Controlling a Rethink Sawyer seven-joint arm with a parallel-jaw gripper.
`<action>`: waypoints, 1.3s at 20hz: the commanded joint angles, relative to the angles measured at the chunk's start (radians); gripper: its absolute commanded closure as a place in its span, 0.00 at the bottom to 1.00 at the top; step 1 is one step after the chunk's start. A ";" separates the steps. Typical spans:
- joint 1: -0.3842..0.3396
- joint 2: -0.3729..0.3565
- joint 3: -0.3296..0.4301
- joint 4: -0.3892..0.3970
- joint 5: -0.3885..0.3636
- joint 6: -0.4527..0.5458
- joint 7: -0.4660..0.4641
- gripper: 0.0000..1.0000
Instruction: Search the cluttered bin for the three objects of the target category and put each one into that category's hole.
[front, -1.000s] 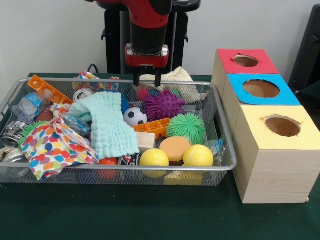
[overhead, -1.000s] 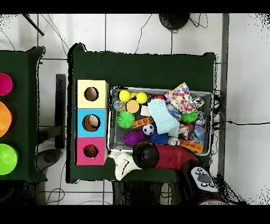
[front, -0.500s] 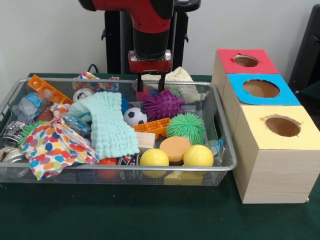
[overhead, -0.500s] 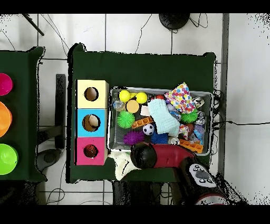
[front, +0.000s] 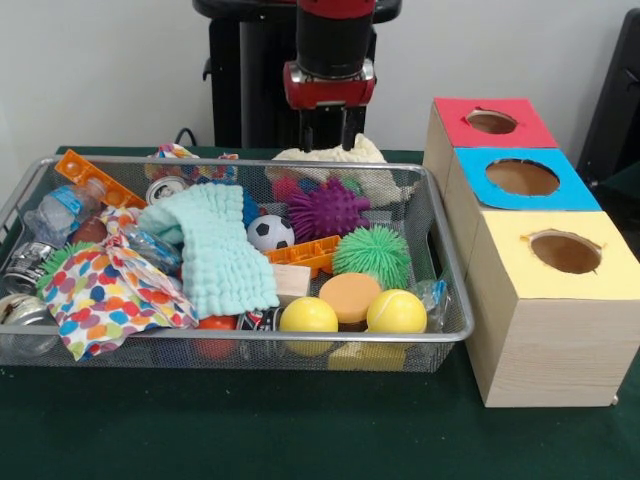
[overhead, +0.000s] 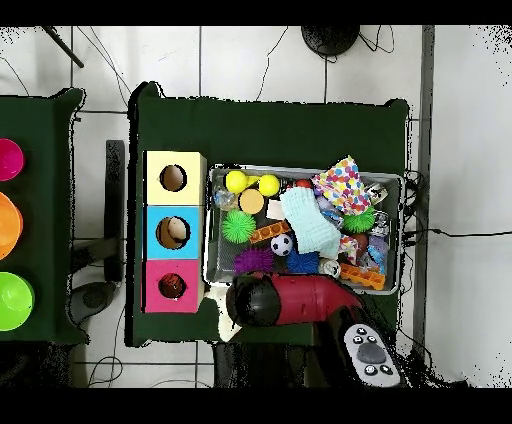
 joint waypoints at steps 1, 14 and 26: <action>-0.001 -0.116 0.090 0.038 0.036 0.137 0.007 0.00; -0.011 0.028 0.023 0.114 -0.105 -0.126 0.081 0.00; 0.064 0.176 -0.070 0.108 -0.142 -0.306 0.163 0.00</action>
